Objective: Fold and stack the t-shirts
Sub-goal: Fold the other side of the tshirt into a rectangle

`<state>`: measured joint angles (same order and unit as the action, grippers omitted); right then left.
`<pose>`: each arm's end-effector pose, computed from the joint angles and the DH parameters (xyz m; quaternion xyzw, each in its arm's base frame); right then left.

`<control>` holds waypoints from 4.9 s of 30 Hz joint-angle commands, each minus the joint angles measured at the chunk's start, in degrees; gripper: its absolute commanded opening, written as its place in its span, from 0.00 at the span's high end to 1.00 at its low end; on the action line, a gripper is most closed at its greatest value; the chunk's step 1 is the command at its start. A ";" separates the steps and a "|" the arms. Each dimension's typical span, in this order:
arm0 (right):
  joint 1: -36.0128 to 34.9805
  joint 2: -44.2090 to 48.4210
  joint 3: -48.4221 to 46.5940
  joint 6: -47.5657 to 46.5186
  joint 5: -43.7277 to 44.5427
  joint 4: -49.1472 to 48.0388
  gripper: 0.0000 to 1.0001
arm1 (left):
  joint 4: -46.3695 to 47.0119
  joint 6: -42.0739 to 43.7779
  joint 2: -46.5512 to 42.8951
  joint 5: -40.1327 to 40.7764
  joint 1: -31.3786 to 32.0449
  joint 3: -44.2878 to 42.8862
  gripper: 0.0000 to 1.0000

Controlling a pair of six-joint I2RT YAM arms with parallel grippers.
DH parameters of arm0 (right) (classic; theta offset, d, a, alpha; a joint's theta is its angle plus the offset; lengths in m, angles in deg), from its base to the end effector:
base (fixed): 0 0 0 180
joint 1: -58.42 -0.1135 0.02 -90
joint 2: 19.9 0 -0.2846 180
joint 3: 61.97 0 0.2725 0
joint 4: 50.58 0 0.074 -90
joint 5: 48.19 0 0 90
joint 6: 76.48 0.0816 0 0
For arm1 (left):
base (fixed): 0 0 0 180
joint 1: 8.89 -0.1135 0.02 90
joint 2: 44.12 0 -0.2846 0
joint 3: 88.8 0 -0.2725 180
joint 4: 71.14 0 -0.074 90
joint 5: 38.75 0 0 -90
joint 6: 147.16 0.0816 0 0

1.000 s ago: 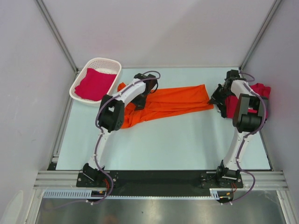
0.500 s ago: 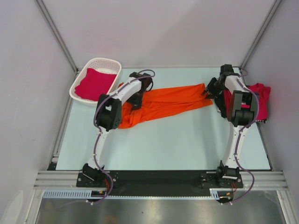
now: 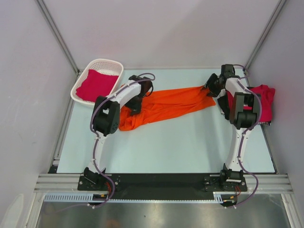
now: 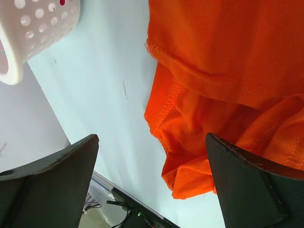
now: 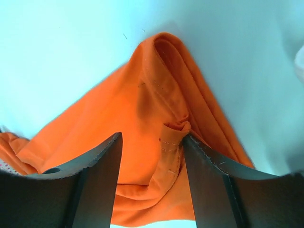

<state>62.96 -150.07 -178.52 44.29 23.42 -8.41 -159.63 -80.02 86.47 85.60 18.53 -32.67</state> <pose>0.5539 -0.0182 0.1416 0.2414 0.9133 0.2146 0.2481 0.4322 -0.1723 0.1569 0.0514 0.9531 0.2855 0.0860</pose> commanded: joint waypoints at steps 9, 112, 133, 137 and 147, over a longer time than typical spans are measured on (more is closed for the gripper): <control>-0.14 10.28 5.05 4.22 14.07 -11.72 0.40 | 11.56 0.25 -17.71 -2.61 1.14 14.44 0.00; -1.98 5.46 1.30 -10.63 -4.99 12.27 1.00 | 17.67 -2.55 -7.72 -25.20 -4.04 8.23 1.00; 3.02 2.12 -15.15 -11.52 3.63 7.70 0.04 | 22.69 -3.34 -18.53 -23.45 -5.88 15.26 0.17; 2.85 8.59 -7.55 -10.99 2.92 8.60 0.07 | 21.54 -2.55 -17.38 -22.93 -6.15 14.48 0.17; 8.91 22.41 20.07 2.37 -10.52 -0.91 0.15 | 20.31 -0.18 -13.43 -22.93 -6.33 10.61 0.17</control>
<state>69.21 -134.00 -161.69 40.16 19.62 -5.17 -138.58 -82.46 72.63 61.82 12.56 -18.44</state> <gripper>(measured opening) 0.869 0.832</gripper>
